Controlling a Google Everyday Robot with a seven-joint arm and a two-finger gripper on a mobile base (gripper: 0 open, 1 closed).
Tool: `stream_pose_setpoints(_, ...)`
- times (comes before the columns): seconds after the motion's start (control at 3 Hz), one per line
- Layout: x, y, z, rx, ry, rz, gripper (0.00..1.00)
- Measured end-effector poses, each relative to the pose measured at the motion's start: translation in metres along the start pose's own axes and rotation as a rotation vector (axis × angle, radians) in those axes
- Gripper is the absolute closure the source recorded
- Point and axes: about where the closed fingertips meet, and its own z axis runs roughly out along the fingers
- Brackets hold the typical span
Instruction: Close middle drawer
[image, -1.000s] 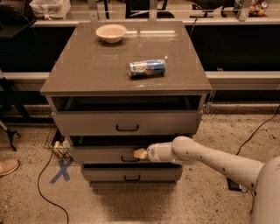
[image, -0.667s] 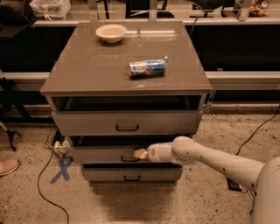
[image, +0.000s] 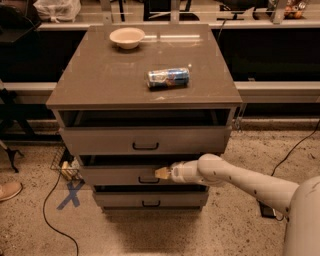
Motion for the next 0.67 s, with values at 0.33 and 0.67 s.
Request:
stream_pose_setpoints(0.33,0.0014,0.0002,-0.0011,0.001,-0.001,0.0,1.0)
stream_pose_setpoints(0.67,0.0015,0.0002,-0.0012,0.001,-0.001,0.0,1.0)
